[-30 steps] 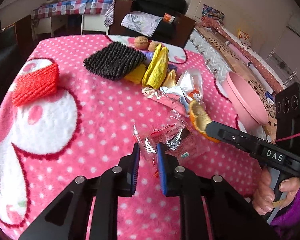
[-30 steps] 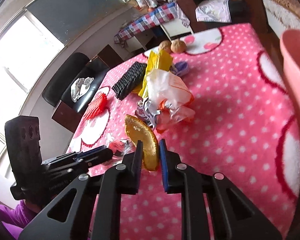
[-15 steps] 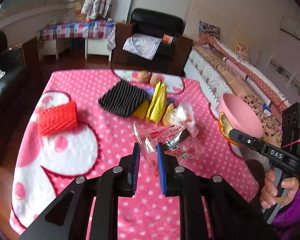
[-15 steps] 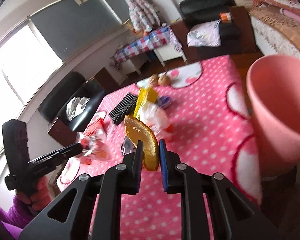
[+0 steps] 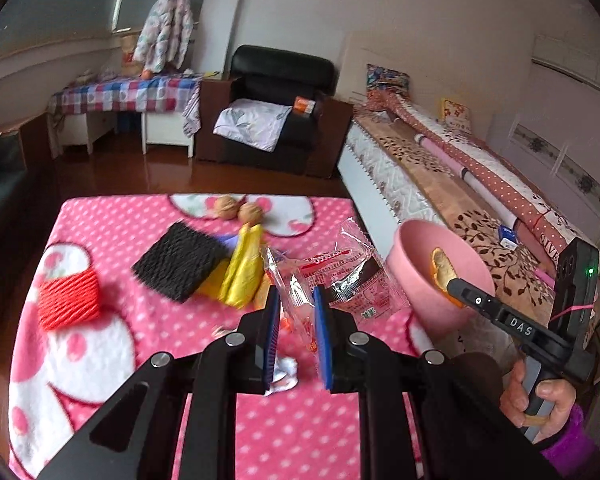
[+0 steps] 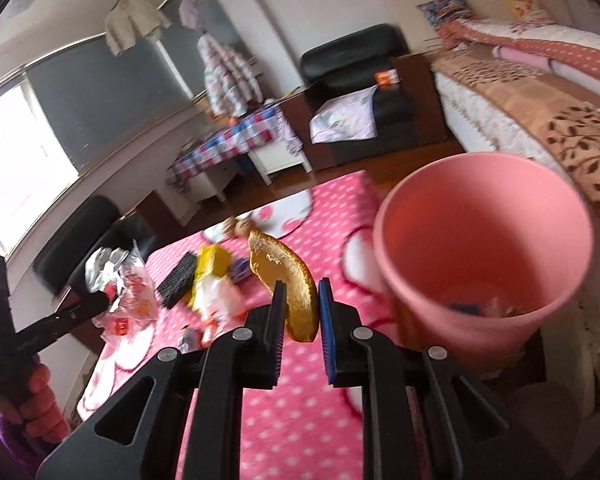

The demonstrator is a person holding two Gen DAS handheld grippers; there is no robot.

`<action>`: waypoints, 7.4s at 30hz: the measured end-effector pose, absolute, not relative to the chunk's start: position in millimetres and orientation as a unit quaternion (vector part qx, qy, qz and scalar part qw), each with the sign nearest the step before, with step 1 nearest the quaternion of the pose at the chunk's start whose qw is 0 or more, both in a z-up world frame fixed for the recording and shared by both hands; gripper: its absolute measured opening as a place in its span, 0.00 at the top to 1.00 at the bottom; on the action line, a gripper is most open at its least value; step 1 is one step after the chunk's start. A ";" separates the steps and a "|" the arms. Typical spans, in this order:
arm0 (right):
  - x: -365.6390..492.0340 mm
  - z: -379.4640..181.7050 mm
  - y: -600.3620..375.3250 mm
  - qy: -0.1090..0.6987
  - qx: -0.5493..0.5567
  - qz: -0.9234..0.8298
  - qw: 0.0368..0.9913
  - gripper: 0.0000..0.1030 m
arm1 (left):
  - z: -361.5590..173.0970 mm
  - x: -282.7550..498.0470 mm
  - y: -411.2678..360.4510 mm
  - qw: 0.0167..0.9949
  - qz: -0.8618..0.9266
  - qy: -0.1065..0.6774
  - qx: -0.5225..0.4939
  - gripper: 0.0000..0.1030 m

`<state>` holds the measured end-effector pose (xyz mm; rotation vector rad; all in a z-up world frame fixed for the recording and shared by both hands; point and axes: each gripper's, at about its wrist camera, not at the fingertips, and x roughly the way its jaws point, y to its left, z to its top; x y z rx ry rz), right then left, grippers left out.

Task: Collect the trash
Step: 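Carry both items over the pink bucket and open both grippers, then grasp the small foil wrapper on the table with the left gripper, then grasp the clear plastic bag with orange wrapper using the right gripper, then carry both items over the pink bucket and open both grippers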

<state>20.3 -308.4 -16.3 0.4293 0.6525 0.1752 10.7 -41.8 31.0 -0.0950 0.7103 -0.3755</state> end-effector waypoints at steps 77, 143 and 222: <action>26.5 -34.2 -404.1 0.301 0.234 -0.087 0.920 0.61 | 27.7 72.1 -185.7 0.909 -0.230 0.347 -0.009 0.47; 33.8 -34.2 -212.6 0.376 0.137 0.154 0.903 0.47 | -64.6 49.8 1.8 0.874 -0.078 0.463 -0.125 0.93; 49.6 -15.7 -359.7 0.353 0.167 -0.033 0.920 0.57 | 36.0 86.9 -176.2 0.876 -0.297 0.376 -0.058 0.94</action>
